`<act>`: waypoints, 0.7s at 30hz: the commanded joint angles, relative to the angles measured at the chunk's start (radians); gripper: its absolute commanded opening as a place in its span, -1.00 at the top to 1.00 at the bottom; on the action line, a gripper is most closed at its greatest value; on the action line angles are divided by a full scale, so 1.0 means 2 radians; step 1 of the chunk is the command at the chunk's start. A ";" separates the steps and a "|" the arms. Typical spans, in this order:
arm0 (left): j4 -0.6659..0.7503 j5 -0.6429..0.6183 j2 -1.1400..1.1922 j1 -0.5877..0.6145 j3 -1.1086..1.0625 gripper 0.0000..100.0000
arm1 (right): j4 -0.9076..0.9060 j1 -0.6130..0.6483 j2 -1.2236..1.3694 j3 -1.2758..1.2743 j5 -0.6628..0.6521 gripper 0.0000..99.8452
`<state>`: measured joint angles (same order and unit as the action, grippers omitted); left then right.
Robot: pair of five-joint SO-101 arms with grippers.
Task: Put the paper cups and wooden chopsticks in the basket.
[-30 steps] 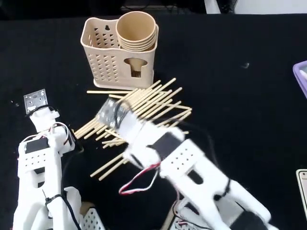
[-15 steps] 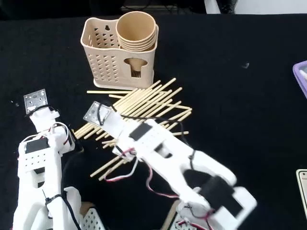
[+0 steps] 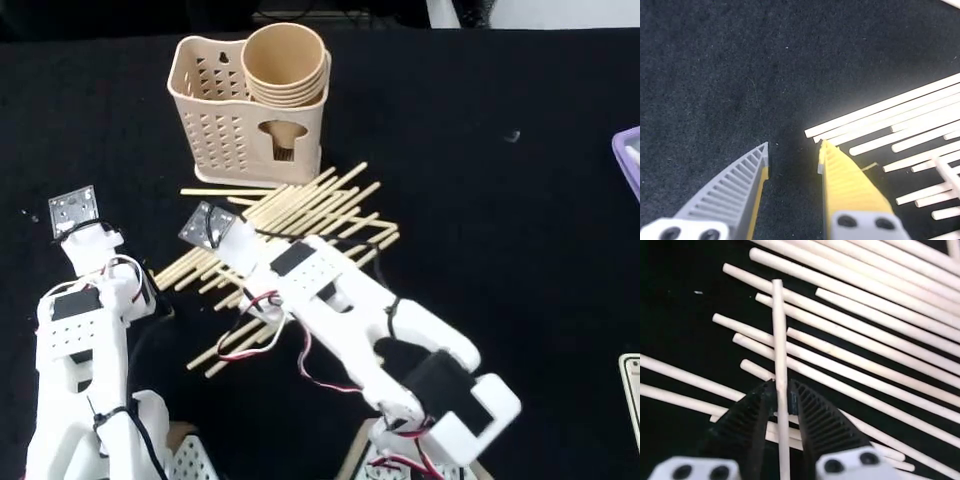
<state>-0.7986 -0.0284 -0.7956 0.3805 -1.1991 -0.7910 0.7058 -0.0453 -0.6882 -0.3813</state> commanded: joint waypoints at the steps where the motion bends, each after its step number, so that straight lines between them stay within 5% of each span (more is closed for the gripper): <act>1: 0.008 -0.003 -0.012 0.005 0.002 0.66 | -0.008 -0.008 -0.046 0.024 0.005 0.98; 14: 0.008 -0.003 -0.012 0.005 0.002 0.66 | -0.164 -0.033 -0.224 0.188 0.005 0.98; 21: 0.008 -0.003 -0.011 0.005 0.002 0.66 | -0.058 -0.033 -0.220 0.319 0.016 0.98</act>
<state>-0.7986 -0.0284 -0.7956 0.3805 -1.1991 -1.0365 0.6582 -0.4672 -0.1649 -0.3736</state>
